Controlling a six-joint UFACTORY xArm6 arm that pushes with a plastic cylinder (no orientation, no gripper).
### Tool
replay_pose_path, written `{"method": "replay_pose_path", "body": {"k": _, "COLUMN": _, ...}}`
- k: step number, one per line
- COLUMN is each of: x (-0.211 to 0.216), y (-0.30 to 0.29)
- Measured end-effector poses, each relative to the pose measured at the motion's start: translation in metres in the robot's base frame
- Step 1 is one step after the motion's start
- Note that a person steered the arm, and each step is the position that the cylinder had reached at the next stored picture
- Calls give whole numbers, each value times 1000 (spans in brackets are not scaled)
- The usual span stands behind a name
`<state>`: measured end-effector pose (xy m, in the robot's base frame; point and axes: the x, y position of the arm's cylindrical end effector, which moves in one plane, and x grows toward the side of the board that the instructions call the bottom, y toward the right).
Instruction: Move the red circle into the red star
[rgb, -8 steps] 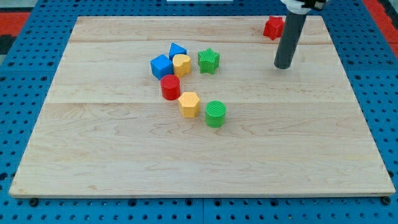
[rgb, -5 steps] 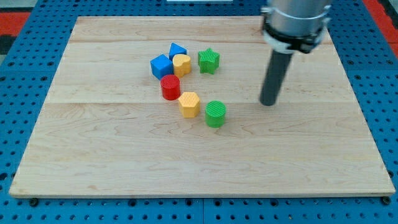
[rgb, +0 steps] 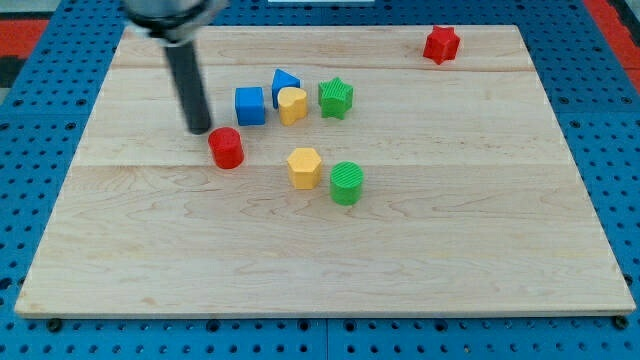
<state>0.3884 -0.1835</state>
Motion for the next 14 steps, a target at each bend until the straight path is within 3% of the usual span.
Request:
{"method": "replay_pose_path", "body": {"k": 1, "x": 33, "y": -35}}
{"method": "replay_pose_path", "body": {"k": 2, "x": 63, "y": -3}}
{"method": "replay_pose_path", "body": {"k": 6, "x": -3, "y": 177}}
{"method": "replay_pose_path", "body": {"k": 8, "x": -42, "y": 298}}
{"method": "replay_pose_path", "body": {"k": 9, "x": -52, "y": 321}}
{"method": "replay_pose_path", "body": {"k": 10, "x": -26, "y": 281}}
{"method": "replay_pose_path", "body": {"k": 11, "x": 5, "y": 184}}
{"method": "replay_pose_path", "body": {"k": 14, "x": -56, "y": 261}}
